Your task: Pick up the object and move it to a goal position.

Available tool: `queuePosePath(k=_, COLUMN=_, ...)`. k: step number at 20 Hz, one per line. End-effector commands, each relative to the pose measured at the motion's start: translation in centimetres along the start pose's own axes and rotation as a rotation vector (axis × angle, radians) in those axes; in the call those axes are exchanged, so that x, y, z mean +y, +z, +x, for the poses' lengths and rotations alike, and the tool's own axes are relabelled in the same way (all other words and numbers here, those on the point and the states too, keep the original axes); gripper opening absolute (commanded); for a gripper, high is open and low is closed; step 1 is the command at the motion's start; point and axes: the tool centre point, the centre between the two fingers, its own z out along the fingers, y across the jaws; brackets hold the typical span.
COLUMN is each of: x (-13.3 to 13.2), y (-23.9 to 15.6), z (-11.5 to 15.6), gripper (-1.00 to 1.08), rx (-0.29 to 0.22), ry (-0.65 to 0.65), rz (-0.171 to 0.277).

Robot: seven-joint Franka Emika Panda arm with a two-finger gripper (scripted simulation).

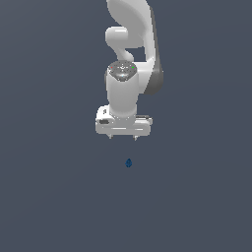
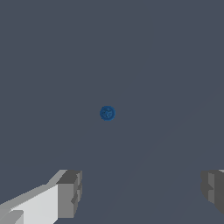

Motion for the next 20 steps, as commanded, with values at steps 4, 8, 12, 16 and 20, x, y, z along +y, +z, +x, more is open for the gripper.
queuePosePath(k=4, x=-0.7, y=1.7, z=1.3, gripper=1.0, rx=-0.006, ry=0.063, rz=0.003)
queuePosePath(k=8, x=-1.4, y=3.7, z=2.6, gripper=1.0, rx=-0.013, ry=0.133, rz=0.006)
queuePosePath(k=12, x=-2.0, y=5.5, z=3.6, gripper=1.0, rx=-0.019, ry=0.194, rz=0.008)
queuePosePath(k=16, x=-2.5, y=6.7, z=4.2, gripper=1.0, rx=-0.023, ry=0.234, rz=0.008)
queuePosePath(k=20, x=-2.7, y=7.3, z=4.5, gripper=1.0, rx=-0.025, ry=0.255, rz=0.009)
